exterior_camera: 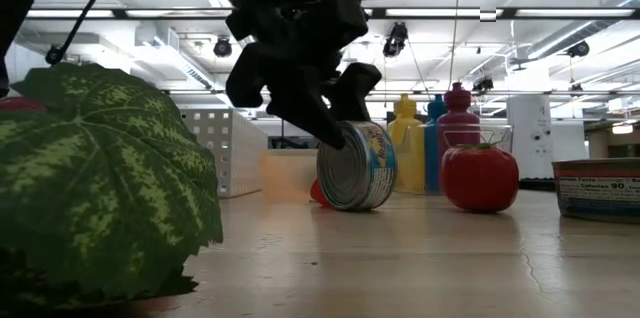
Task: Pick & Place Food Item
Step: Put the bottom blue tuna can into the white bin
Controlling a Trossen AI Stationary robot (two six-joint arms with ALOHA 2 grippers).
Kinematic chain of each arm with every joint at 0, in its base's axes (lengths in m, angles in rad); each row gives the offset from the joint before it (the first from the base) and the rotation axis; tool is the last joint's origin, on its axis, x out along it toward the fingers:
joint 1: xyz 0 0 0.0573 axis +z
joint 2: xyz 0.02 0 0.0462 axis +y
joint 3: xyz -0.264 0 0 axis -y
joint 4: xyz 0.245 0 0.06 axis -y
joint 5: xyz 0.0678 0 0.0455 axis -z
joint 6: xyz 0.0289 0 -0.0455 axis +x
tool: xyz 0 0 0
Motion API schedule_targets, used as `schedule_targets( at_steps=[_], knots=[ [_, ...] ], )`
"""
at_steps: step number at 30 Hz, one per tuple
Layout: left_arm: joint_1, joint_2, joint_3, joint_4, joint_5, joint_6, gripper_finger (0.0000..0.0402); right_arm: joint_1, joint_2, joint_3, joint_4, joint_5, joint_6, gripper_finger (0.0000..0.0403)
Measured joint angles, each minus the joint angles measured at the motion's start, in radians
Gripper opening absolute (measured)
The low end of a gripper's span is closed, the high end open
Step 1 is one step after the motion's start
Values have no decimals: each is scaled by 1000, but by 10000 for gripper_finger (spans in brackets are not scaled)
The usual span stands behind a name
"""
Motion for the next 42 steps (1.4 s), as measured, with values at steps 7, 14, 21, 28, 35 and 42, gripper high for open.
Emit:
schedule_targets(
  at_steps=[7, 14, 21, 28, 35, 42],
  knots=[
    [0, 0, 0, -4, -3, -3, 174, 0, 0, 0, 0, 0, 0, 8],
    [1, 0, -6, 1, -3, -29, 145, 0, 0, 0, 0, 0, 0, 8],
    [1, 0, -12, -5, 0, -72, 182, 0, 0, 0, 0, 0, 0, 8],
    [0, 0, -12, -4, 0, -119, 145, 0, 0, 0, 0, 0, 0, 8],
    [-1, 0, -10, 6, -10, -182, 150, 0, 0, 0, 0, 0, 0, 8],
    [-1, -1, -9, 10, -11, -244, 173, 0, 0, 0, 0, 0, 0, 8]
  ],
)
